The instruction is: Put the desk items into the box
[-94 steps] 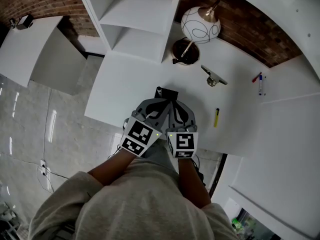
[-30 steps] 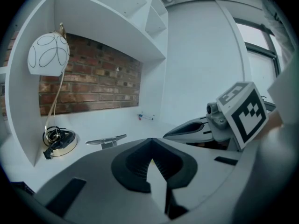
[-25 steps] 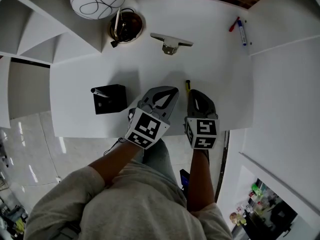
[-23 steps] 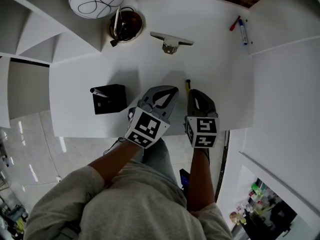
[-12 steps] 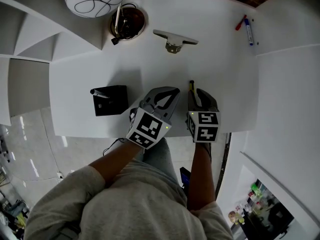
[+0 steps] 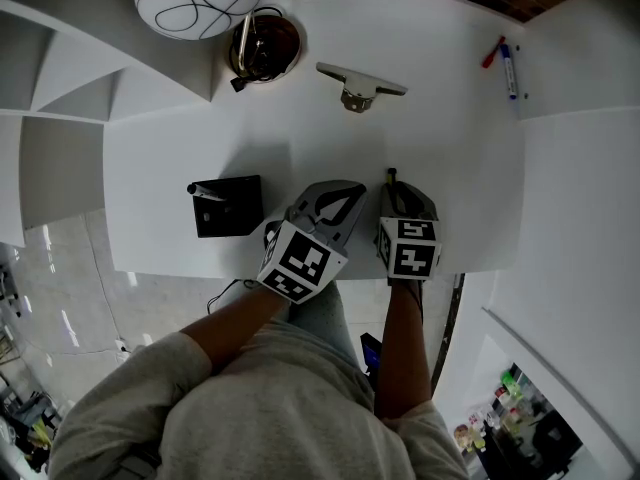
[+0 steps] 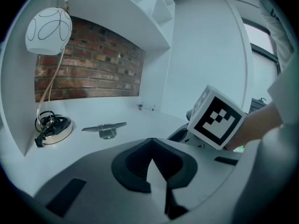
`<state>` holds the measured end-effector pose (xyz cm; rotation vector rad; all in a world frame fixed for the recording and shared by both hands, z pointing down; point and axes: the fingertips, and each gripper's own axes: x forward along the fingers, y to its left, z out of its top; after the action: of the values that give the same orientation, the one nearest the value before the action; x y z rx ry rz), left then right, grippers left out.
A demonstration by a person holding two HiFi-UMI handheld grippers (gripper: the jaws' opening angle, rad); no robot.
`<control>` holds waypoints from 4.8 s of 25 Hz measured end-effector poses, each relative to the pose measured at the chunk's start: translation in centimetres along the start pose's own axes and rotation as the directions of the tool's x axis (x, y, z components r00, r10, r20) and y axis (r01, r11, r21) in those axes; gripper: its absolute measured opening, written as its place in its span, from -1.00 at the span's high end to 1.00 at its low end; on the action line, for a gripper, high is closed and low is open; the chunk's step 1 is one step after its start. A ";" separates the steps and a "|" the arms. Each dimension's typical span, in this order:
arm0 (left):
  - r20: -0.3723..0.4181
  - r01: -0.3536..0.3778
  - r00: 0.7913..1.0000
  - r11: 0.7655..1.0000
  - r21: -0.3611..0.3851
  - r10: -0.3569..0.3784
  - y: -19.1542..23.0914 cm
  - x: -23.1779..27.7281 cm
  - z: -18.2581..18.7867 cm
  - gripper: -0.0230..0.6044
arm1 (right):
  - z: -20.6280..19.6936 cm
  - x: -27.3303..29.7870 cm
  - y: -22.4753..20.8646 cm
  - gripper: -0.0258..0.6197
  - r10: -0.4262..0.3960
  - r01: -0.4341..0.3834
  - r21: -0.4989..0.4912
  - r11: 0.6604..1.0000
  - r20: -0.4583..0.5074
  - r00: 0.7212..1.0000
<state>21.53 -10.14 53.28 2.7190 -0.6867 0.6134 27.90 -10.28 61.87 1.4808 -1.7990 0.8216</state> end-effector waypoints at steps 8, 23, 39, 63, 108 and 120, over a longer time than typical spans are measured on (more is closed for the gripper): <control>0.005 0.017 1.000 1.000 0.006 -0.017 -0.4 -0.7 0.1 0.91 | 0.8 -0.4 0.2 0.70 -0.005 0.004 0.036 0.999 0.029 1.000; 0.063 0.011 0.998 0.999 0.043 -0.014 -1.2 -5.2 3.6 0.91 | 7.0 -7.1 2.6 0.70 -0.062 0.047 0.065 0.997 0.251 0.966; 0.162 -0.049 0.986 0.996 0.076 0.036 -1.4 -10.7 7.2 0.91 | 10.3 -15.5 6.4 0.70 -0.113 0.095 0.061 0.994 0.514 0.850; 0.219 -0.188 0.960 0.982 0.032 0.176 2.0 -17.4 6.8 0.91 | 14.8 -18.4 15.0 0.70 0.050 0.015 -0.086 0.996 0.694 0.718; 0.144 -0.467 0.865 0.876 -0.122 0.481 9.9 -28.1 -0.5 0.91 | 11.8 -7.4 29.9 0.69 0.444 -0.280 -0.406 0.870 0.399 0.802; 0.158 -0.466 0.863 0.877 -0.116 0.479 9.7 -28.0 0.8 0.90 | 11.8 -9.2 29.4 0.63 0.432 -0.269 -0.404 0.874 0.392 0.812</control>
<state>-5.44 -7.81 41.08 2.5597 -1.4220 0.4246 -0.88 -9.75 45.83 1.1967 -2.4975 0.2928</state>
